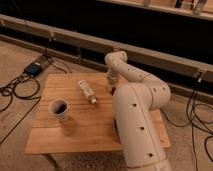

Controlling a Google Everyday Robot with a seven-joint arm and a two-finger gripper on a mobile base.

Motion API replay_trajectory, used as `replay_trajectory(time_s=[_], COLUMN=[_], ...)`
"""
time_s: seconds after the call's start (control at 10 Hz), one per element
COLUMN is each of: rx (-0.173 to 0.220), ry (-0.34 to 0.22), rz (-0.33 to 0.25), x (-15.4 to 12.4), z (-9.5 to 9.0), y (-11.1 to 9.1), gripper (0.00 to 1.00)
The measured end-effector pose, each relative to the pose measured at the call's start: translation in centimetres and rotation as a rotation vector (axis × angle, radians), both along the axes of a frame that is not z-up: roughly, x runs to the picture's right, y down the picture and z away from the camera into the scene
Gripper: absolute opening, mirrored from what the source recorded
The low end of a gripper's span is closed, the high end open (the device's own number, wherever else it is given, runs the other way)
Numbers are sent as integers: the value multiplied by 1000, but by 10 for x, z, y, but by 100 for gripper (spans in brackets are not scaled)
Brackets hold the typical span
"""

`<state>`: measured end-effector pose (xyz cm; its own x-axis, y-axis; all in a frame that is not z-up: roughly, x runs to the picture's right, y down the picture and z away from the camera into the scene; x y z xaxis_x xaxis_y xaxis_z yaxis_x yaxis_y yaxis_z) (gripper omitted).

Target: Place the pepper on the white sponge

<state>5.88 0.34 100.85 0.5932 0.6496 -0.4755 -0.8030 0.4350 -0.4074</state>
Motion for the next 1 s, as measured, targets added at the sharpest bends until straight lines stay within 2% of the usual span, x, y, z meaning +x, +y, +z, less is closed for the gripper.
replay_trajectory(time_s=[0.2,0.3,0.6,1.0], rx=[9,19,36,37], ry=[21,35,85,159], rz=[26,41,80,160], x=[5,8,27,58], z=[-8,-14,-40,-80], y=[-4,-7,-5,17], gripper=[2,0,0,0])
